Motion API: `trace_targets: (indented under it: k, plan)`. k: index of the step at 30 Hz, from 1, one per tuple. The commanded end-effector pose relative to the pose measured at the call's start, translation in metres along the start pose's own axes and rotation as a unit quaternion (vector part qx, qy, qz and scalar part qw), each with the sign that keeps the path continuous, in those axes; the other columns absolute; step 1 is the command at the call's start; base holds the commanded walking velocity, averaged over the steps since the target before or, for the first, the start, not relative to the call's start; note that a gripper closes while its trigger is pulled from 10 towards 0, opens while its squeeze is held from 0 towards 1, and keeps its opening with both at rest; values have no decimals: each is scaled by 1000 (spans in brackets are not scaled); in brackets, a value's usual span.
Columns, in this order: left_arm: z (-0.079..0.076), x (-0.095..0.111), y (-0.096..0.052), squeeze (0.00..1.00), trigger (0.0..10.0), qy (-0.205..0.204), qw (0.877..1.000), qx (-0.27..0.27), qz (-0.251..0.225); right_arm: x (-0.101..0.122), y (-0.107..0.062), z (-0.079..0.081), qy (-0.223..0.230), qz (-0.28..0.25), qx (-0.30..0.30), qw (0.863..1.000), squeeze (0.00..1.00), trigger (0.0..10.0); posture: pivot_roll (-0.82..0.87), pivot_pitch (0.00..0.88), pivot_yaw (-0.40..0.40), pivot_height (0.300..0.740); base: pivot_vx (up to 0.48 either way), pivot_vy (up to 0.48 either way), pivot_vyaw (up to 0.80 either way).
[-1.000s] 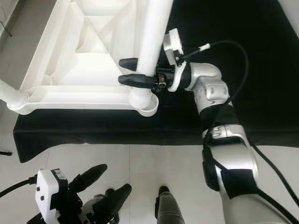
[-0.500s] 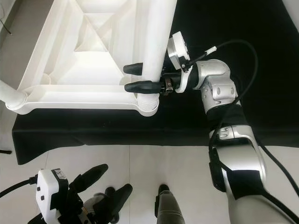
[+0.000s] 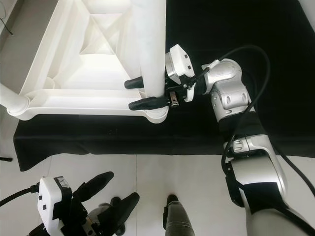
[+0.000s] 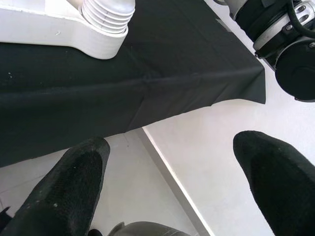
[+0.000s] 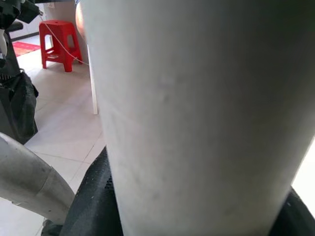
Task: Building children table
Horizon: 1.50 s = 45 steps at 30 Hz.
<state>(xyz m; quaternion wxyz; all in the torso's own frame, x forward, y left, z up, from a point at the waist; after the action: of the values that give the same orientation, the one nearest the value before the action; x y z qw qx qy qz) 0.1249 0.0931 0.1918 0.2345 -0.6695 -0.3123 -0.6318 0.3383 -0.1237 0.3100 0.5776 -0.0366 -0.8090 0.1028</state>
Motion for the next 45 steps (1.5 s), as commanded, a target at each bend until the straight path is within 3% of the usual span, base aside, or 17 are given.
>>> trace_targets:
  k: [1,6,19,24,26,28,29,30,31,33,35,36,45]
  plan:
    - [-2,-2,-3,0,10000,-5,1000,-5,13,-25,11,5,60,31,28,997,0,10000,82,412,55,740,0,0,0]
    - [-2,-2,-2,0,10000,-5,1000,-5,13,-27,13,-3,93,20,-5,995,0,10000,77,411,53,740,0,0,0]
    - [-3,-2,-2,0,10000,-7,1000,-4,12,-44,14,-10,110,21,-109,988,0,10000,74,407,54,740,0,0,0]
    - [-3,-2,-2,0,10000,-8,1000,-5,12,-51,9,-6,110,26,-169,979,0,10000,67,403,50,740,0,0,0]
    - [-3,-2,-2,0,10000,-8,1000,-5,12,-55,5,-4,118,28,-214,969,0,10000,67,403,50,740,0,0,0]
    - [-3,-2,-2,0,10000,-8,1000,-5,12,-55,5,-4,118,28,-214,969,0,10000,67,403,50,740,0,0,0]
    - [-3,-2,-2,0,10000,-8,1000,-4,12,-60,5,-2,124,37,-249,960,0,10000,60,398,45,740,0,0,0]
    - [-3,-2,-2,0,10000,-8,1000,-4,12,-60,5,-2,124,37,-249,960,0,10000,60,398,45,740,0,0,0]
    - [-2,-3,-2,0,10000,-7,1000,-4,13,-75,16,6,151,63,-400,902,0,10000,42,387,31,740,0,0,0]
    - [-2,-3,-2,0,10000,-7,1000,-4,13,-75,16,6,151,63,-400,902,0,10000,42,387,31,740,0,0,0]
    - [2,-4,-1,0,10000,-4,1000,-1,11,-88,29,46,193,87,-548,809,0,10000,29,383,44,740,0,0,0]
    - [4,-4,0,0,10000,-2,1000,-1,10,-89,32,54,204,81,-583,782,0,10000,31,375,47,740,0,0,0]
    - [12,-8,5,0,10000,6,1000,0,7,-90,44,45,215,58,-587,778,0,10000,31,335,37,740,0,0,0]
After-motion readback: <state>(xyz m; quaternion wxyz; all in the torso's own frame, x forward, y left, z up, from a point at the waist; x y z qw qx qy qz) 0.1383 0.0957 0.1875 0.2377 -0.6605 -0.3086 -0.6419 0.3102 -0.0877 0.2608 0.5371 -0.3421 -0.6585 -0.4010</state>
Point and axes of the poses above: a point about 5 cm out from each wrist's last joint towards the gripper, its own y axis pointing out of the wrist towards the gripper, its own x axis along the axis of the wrist's last joint, z = x × y, the point moved 1 cm from there along y, pointing out of the wrist towards the gripper, and after that the axes turned 11 degrees about y, right-handed, at the moved point
